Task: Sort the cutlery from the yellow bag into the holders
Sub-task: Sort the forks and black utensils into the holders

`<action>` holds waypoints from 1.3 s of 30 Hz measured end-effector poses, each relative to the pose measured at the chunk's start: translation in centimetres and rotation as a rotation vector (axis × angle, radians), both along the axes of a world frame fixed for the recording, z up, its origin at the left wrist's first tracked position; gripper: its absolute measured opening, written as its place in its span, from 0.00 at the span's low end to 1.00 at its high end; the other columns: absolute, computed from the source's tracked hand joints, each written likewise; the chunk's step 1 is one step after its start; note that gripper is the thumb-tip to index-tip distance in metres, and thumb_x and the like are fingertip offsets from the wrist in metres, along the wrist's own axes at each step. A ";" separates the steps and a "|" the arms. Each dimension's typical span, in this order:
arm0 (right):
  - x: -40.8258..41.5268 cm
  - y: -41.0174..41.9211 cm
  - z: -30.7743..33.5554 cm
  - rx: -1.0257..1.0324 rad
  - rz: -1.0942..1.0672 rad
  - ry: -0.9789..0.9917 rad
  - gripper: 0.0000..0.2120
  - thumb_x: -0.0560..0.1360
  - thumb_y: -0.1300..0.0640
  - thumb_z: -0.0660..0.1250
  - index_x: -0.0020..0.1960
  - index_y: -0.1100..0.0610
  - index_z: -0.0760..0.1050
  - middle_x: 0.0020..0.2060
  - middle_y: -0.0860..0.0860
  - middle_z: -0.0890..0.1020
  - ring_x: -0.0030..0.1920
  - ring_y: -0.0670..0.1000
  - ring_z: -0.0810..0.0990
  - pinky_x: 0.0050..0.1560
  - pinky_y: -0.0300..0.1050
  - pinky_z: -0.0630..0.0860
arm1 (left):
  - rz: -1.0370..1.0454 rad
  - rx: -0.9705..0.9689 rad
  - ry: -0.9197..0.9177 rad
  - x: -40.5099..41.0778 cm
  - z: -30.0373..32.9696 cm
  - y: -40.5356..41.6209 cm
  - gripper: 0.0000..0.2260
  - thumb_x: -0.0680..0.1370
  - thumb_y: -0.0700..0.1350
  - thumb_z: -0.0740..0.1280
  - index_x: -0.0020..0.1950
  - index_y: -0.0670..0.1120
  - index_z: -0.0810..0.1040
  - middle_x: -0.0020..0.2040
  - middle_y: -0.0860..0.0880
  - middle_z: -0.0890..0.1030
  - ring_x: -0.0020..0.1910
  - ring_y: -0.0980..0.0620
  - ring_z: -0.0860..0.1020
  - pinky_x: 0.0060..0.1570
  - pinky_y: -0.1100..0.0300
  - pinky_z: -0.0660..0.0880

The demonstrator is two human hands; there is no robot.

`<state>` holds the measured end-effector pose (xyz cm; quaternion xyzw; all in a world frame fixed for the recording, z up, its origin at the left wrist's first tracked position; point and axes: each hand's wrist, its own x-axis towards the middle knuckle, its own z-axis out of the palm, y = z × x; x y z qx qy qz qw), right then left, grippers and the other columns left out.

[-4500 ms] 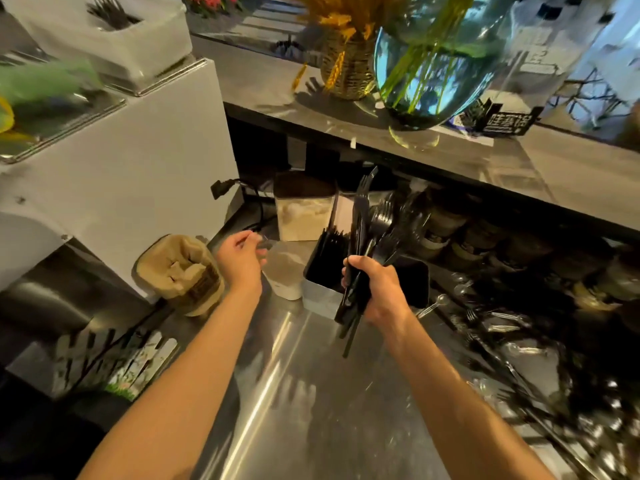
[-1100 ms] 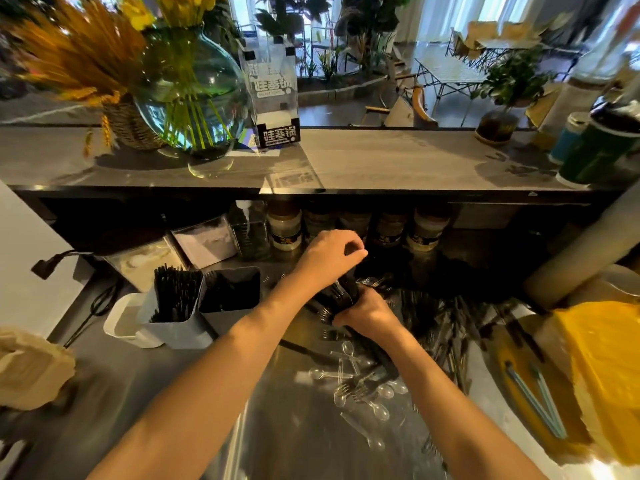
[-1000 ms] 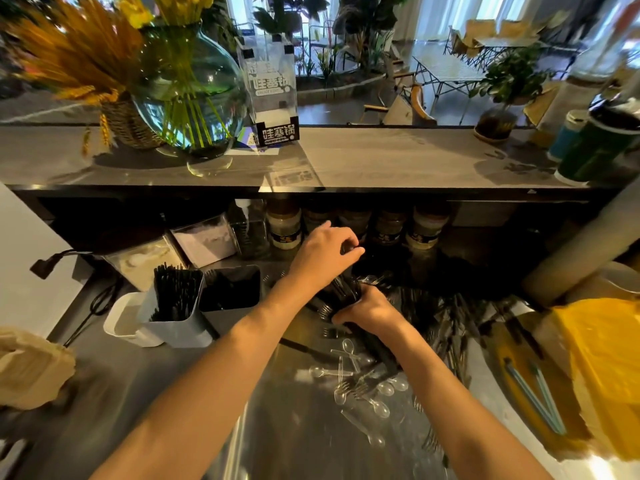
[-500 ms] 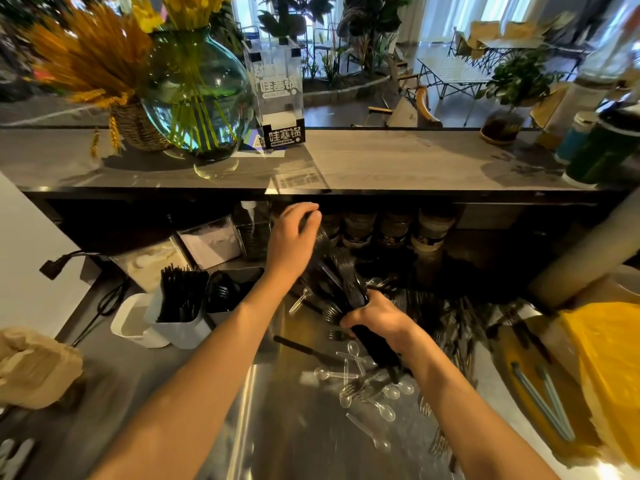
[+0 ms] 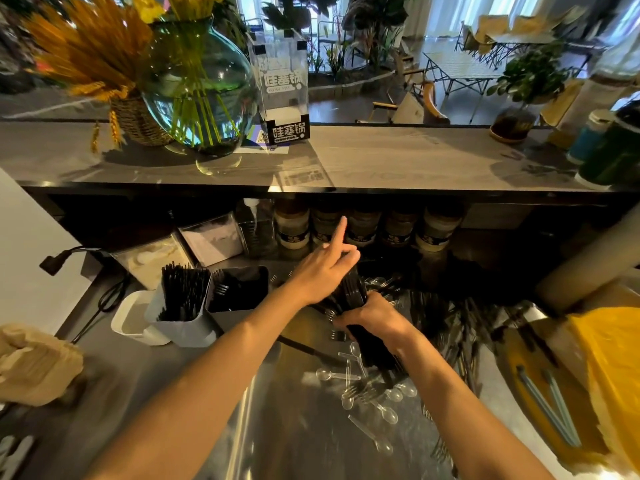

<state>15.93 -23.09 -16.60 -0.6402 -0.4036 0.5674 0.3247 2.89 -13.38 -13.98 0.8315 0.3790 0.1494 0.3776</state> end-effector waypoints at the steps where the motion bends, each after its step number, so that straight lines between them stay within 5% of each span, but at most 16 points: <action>1: 0.1 0.0 0.1 -0.003 0.014 0.013 0.04 0.70 0.66 0.73 0.38 0.60 0.80 0.30 0.53 0.79 0.29 0.48 0.79 0.33 0.40 0.75 | 0.028 -0.051 -0.054 -0.1 0.1 0.2 0.28 0.85 0.58 0.51 0.82 0.52 0.47 0.74 0.54 0.71 0.71 0.57 0.66 0.67 0.56 0.63; 6: 0.6 0.6 0.5 0.006 0.021 0.073 0.04 0.70 0.64 0.75 0.43 0.61 0.80 0.34 0.55 0.81 0.34 0.51 0.80 0.37 0.44 0.77 | 0.247 -0.135 -0.204 -0.2 0.4 1.2 0.22 0.85 0.58 0.49 0.69 0.52 0.76 0.70 0.51 0.75 0.71 0.54 0.69 0.66 0.58 0.64; 8: 0.6 0.9 0.4 -0.019 -0.007 0.110 0.07 0.69 0.66 0.74 0.46 0.63 0.80 0.36 0.58 0.81 0.35 0.54 0.81 0.39 0.47 0.78 | 0.244 -0.175 -0.209 0.3 0.0 0.6 0.22 0.83 0.61 0.49 0.66 0.54 0.77 0.69 0.53 0.76 0.69 0.54 0.71 0.68 0.53 0.67; 12: -0.1 1.1 0.2 -0.059 -0.036 0.231 0.07 0.71 0.70 0.71 0.48 0.67 0.78 0.37 0.62 0.79 0.35 0.56 0.80 0.37 0.48 0.79 | 0.179 -0.157 -0.183 0.9 -0.6 0.0 0.28 0.79 0.67 0.48 0.76 0.58 0.65 0.74 0.54 0.70 0.72 0.54 0.68 0.69 0.53 0.65; 16: 0.1 1.3 -0.1 -0.019 -0.158 0.423 0.04 0.72 0.69 0.69 0.40 0.63 0.76 0.32 0.57 0.77 0.30 0.52 0.78 0.34 0.44 0.76 | 0.354 -0.258 -0.477 -0.1 -0.4 0.5 0.24 0.83 0.61 0.51 0.76 0.53 0.66 0.74 0.52 0.71 0.71 0.57 0.67 0.64 0.62 0.65; 19: 0.2 1.8 0.0 0.070 -0.321 0.595 0.01 0.70 0.66 0.70 0.41 0.63 0.78 0.34 0.56 0.79 0.33 0.52 0.79 0.37 0.43 0.78 | 0.524 -0.544 -0.627 -0.4 -1.2 -0.7 0.23 0.83 0.60 0.54 0.72 0.49 0.70 0.68 0.51 0.76 0.67 0.52 0.73 0.67 0.52 0.70; 22: 0.1 2.4 0.1 0.181 -0.440 0.620 0.06 0.76 0.66 0.66 0.45 0.67 0.81 0.39 0.58 0.84 0.39 0.54 0.84 0.43 0.46 0.81 | 0.512 -0.855 -0.579 -0.4 -2.1 -3.1 0.26 0.82 0.64 0.53 0.68 0.47 0.74 0.57 0.51 0.83 0.52 0.54 0.81 0.49 0.57 0.77; 24: -0.5 3.0 0.1 0.247 -0.488 0.536 0.09 0.76 0.65 0.68 0.52 0.71 0.79 0.45 0.61 0.84 0.47 0.59 0.84 0.51 0.53 0.82 | 0.379 -0.940 -0.561 -0.4 -2.4 -4.1 0.25 0.83 0.63 0.50 0.67 0.51 0.76 0.58 0.53 0.83 0.55 0.58 0.81 0.51 0.61 0.76; 26: -1.4 3.5 -0.1 0.302 -0.545 0.455 0.11 0.75 0.65 0.69 0.54 0.71 0.79 0.49 0.64 0.84 0.52 0.63 0.84 0.55 0.58 0.81 | 0.294 -0.887 -0.517 -0.3 -2.4 -4.6 0.21 0.84 0.61 0.50 0.70 0.55 0.72 0.65 0.56 0.78 0.62 0.62 0.76 0.58 0.65 0.73; 30: -2.7 4.0 -0.2 0.301 -0.646 0.504 0.14 0.75 0.66 0.69 0.58 0.71 0.78 0.52 0.66 0.84 0.53 0.63 0.84 0.53 0.55 0.83 | 0.402 -0.576 -0.194 0.2 -2.2 -4.5 0.27 0.82 0.62 0.55 0.75 0.46 0.69 0.70 0.46 0.74 0.70 0.48 0.72 0.69 0.53 0.68; 33: -2.8 4.3 -0.3 0.270 -0.620 0.567 0.17 0.76 0.61 0.69 0.60 0.72 0.77 0.52 0.65 0.83 0.51 0.62 0.84 0.48 0.50 0.82 | 0.387 -0.347 -0.067 -0.1 -2.1 -4.4 0.24 0.81 0.62 0.59 0.64 0.45 0.77 0.51 0.51 0.81 0.53 0.50 0.79 0.51 0.58 0.76; 35: -2.8 4.5 -0.3 0.217 -0.559 0.636 0.20 0.77 0.55 0.69 0.59 0.71 0.77 0.51 0.64 0.83 0.51 0.60 0.83 0.50 0.50 0.81 | 0.331 -0.304 -0.074 -0.4 -2.0 -4.2 0.17 0.81 0.58 0.63 0.61 0.47 0.78 0.42 0.59 0.77 0.44 0.58 0.78 0.37 0.68 0.71; 39: -2.9 4.9 0.0 0.092 -0.432 0.764 0.14 0.78 0.53 0.66 0.54 0.63 0.80 0.47 0.57 0.84 0.47 0.53 0.84 0.50 0.46 0.82 | 0.288 -0.332 -0.078 -1.7 -2.2 -3.3 0.13 0.75 0.52 0.74 0.55 0.47 0.80 0.42 0.54 0.82 0.40 0.58 0.81 0.37 0.65 0.77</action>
